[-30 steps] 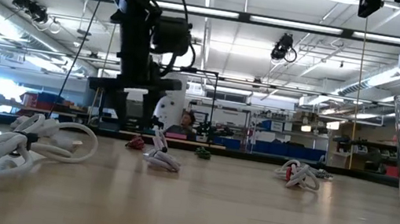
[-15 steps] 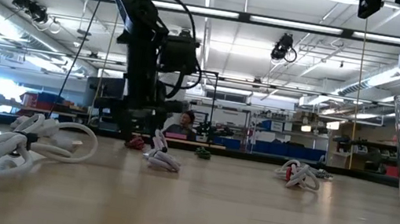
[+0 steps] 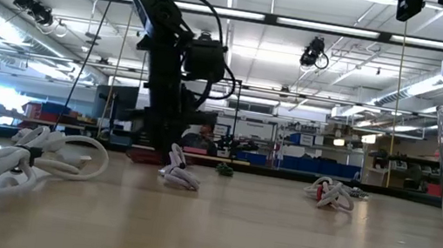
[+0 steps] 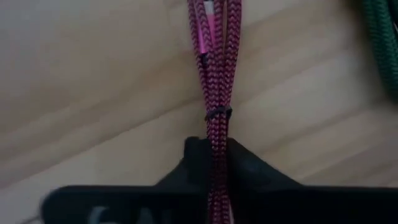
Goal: Pick and place USB-C Cables
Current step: Put the pink charger cable into the transparent bin
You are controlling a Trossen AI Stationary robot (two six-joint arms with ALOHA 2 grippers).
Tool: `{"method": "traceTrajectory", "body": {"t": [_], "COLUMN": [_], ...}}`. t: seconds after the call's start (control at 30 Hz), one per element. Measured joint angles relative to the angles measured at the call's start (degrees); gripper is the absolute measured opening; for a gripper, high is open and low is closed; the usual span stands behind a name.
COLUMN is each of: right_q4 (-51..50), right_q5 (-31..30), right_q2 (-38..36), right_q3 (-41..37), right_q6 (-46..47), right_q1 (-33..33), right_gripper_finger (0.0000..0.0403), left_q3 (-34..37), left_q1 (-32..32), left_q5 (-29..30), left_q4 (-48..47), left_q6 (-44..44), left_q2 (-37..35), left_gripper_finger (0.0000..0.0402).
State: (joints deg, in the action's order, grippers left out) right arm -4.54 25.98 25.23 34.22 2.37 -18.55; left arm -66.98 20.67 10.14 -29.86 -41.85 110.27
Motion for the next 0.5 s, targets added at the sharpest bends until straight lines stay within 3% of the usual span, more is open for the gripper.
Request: {"method": "traceTrajectory", "body": {"t": [0.27, 0.5], "right_q4": [-0.06, -1.26], "right_q5": [-3.98, -6.99], "right_q2": [0.04, 2.7], "right_q3": [0.0, -0.02], "right_q6": [-0.02, -0.08], "right_q1": [0.0, -0.03], "right_gripper_finger": [0.0163, 0.0059], "left_q3": [-8.07, -19.81], "left_q1": [-1.21, -7.65], "left_q5": [2.15, 2.46], "left_q4": [-1.38, -4.55], "left_q6": [11.81, 24.61], "left_q2": [-0.17, -2.42], "left_gripper_finger": [0.002, 0.002]}}
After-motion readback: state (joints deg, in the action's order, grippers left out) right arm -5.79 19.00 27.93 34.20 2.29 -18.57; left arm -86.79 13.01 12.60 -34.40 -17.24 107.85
